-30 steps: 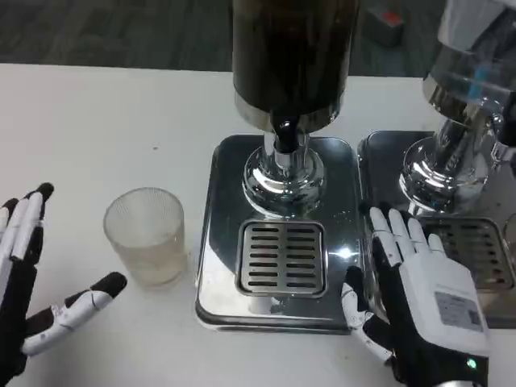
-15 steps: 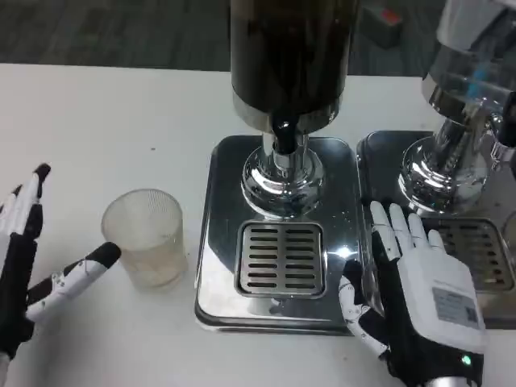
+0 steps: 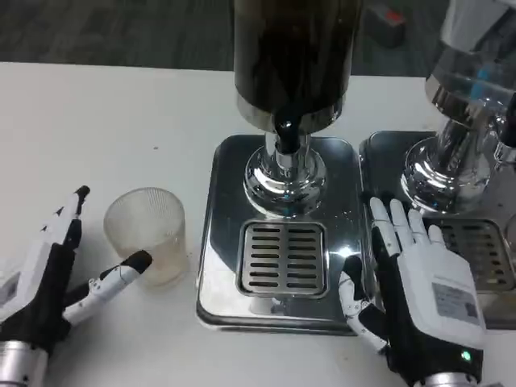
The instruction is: Grasp the cup under the faucet to collect the drink, then remove the cup.
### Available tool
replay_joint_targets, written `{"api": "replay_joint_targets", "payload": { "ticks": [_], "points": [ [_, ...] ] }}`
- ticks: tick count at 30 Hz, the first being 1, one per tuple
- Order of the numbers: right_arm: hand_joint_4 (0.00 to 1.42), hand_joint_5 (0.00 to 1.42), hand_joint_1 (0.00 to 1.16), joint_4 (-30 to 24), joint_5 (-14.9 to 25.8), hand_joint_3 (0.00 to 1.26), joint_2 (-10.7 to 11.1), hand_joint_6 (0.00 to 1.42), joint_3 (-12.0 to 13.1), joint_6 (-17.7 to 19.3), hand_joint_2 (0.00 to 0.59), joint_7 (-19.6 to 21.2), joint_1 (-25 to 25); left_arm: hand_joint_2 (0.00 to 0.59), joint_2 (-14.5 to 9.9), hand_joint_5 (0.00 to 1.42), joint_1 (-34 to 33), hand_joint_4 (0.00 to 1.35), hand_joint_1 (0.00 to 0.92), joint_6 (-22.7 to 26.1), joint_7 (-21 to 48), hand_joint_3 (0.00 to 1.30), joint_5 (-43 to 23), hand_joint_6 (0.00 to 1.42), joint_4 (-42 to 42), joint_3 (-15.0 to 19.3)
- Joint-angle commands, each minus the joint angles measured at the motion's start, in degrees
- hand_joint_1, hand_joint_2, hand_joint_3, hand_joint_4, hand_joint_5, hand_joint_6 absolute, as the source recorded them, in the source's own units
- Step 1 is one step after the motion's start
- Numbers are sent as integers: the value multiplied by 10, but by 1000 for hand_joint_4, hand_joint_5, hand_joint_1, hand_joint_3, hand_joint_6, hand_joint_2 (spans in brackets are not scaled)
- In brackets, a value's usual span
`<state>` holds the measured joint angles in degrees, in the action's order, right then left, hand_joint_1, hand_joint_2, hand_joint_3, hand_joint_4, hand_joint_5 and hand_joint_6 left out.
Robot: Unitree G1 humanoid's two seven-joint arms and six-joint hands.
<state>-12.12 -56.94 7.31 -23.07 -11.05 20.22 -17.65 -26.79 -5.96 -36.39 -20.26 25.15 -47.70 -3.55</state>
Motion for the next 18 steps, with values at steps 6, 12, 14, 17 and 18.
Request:
{"api": "replay_joint_targets", "payload": {
  "ticks": [6, 12, 14, 17, 18],
  "points": [
    [0, 15, 450, 0, -2, 74, -1, 0, -6, -4, 586, 3, 1, 15, 1, 4, -40, 0, 161, -23, 25, 0, -4, 0, -37, -27],
    [0, 15, 450, -2, -2, 80, -3, 0, -8, -6, 586, 4, -2, 13, -1, 46, -49, 0, 176, -39, 37, 0, -7, 0, -53, -30],
    [0, 18, 450, -2, -3, 82, -3, 0, -8, -7, 586, 2, -2, 12, 1, 61, -53, 0, 178, -50, 44, 0, -13, 0, -60, -28],
    [0, 26, 408, -5, -1, 95, -3, 0, -9, -6, 571, 2, -5, 5, 4, 94, -57, 0, 167, -67, 56, 0, -21, 25, -67, -27],
    [0, 26, 382, -5, 1, 95, -3, 0, -8, -6, 575, 2, -6, 5, 7, 97, -59, 0, 165, -70, 56, 0, -22, 28, -68, -29]
  ]
}}
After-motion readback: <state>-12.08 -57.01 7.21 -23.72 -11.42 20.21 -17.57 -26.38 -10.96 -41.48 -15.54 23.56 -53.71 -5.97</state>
